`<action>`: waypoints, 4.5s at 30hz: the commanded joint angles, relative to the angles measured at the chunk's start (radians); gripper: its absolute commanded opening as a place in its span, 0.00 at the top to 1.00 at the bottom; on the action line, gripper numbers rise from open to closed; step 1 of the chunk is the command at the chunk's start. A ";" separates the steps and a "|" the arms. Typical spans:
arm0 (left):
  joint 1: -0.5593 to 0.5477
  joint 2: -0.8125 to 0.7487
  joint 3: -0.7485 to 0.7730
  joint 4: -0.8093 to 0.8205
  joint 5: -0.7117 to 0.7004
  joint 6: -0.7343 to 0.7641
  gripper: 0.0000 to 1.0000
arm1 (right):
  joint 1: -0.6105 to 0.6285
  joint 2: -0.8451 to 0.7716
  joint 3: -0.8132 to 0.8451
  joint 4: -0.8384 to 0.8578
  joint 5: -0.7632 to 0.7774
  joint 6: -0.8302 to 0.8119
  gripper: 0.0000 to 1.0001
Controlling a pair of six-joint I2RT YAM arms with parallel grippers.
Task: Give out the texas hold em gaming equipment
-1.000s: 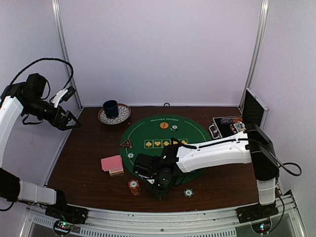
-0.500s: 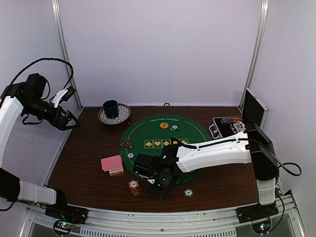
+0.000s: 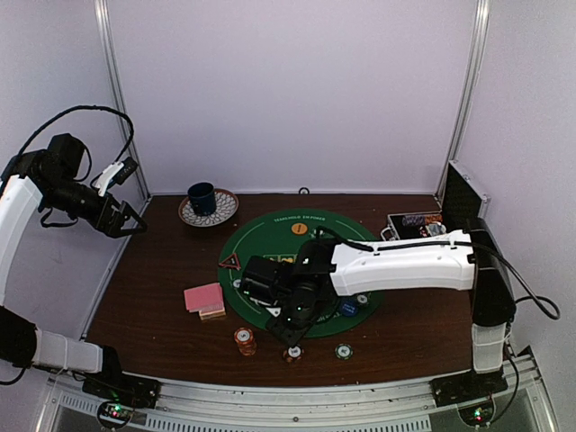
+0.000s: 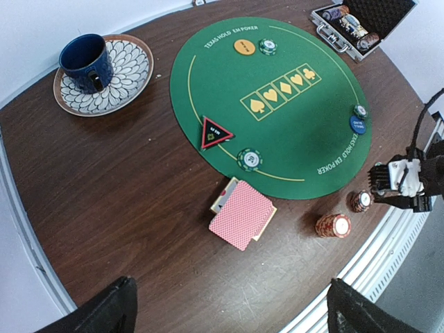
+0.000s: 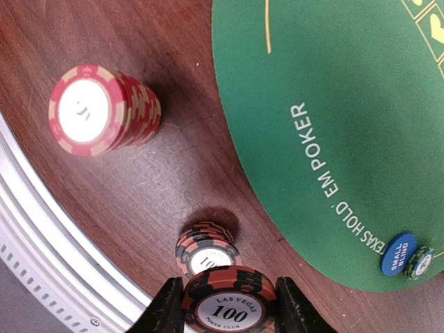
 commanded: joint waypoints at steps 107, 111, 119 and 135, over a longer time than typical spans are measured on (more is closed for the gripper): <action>0.007 -0.033 -0.030 -0.032 -0.004 0.040 0.02 | 0.040 -0.065 -0.185 0.162 -0.012 0.099 0.07; 0.007 -0.023 -0.027 -0.032 0.002 0.038 0.02 | 0.041 -0.046 -0.200 0.180 -0.012 0.090 0.10; 0.007 -0.004 -0.008 -0.032 0.009 0.035 0.02 | 0.040 -0.009 -0.220 0.206 -0.062 0.083 0.21; 0.007 -0.002 -0.015 -0.033 0.009 0.036 0.02 | 0.032 0.006 -0.210 0.194 -0.031 0.076 0.42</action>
